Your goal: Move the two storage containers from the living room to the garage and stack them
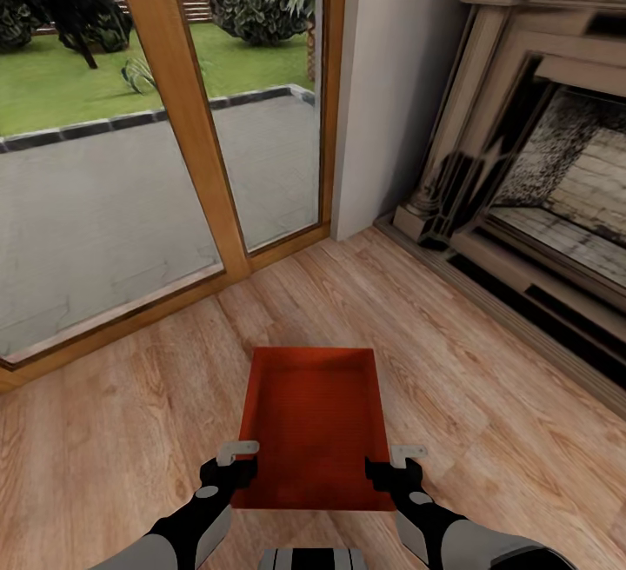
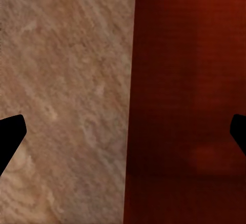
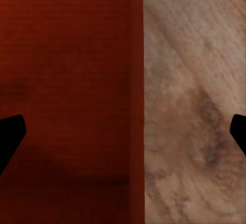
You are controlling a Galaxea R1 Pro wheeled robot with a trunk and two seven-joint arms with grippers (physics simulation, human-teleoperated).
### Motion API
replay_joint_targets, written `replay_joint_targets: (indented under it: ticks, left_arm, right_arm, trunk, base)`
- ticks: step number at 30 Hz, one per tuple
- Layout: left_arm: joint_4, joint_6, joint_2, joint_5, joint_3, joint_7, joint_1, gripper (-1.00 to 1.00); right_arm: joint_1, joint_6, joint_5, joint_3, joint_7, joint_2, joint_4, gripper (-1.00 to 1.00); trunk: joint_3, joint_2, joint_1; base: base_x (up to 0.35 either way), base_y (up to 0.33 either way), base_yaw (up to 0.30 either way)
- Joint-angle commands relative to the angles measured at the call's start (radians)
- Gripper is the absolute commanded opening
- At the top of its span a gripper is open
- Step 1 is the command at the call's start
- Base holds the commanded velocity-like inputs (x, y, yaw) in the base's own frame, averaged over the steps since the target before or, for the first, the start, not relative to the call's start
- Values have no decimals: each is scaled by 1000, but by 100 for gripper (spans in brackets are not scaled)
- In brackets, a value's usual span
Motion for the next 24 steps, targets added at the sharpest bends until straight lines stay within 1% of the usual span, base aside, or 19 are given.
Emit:
replay_joint_targets:
  ticks: [1, 11, 13, 24]
  left_arm:
    - [1, -4, 0, 9, -8, 5, -1, 100]
    - [1, -3, 0, 9, -8, 5, -1, 100]
    - [-2, -8, 0, 9, -4, 8, 0, 100]
    - [-2, -8, 0, 9, -6, 7, -1, 100]
  right_arm:
    - [-1, -4, -9, 9, -2, 0, 2, 100]
    - [-1, -8, -8, 10, -2, -1, 2, 100]
    - [-1, -16, -18, 10, -2, 0, 2, 100]
    - [-1, -18, -15, 8, -2, 0, 2, 100]
  trunk:
    - [-1, 0, 0]
    - [-1, 0, 0]
    - [-1, 0, 0]
    - [-1, 0, 0]
  base:
    - [0, 0, 0]
    - [0, 0, 0]
    - [0, 0, 0]
    - [0, 0, 0]
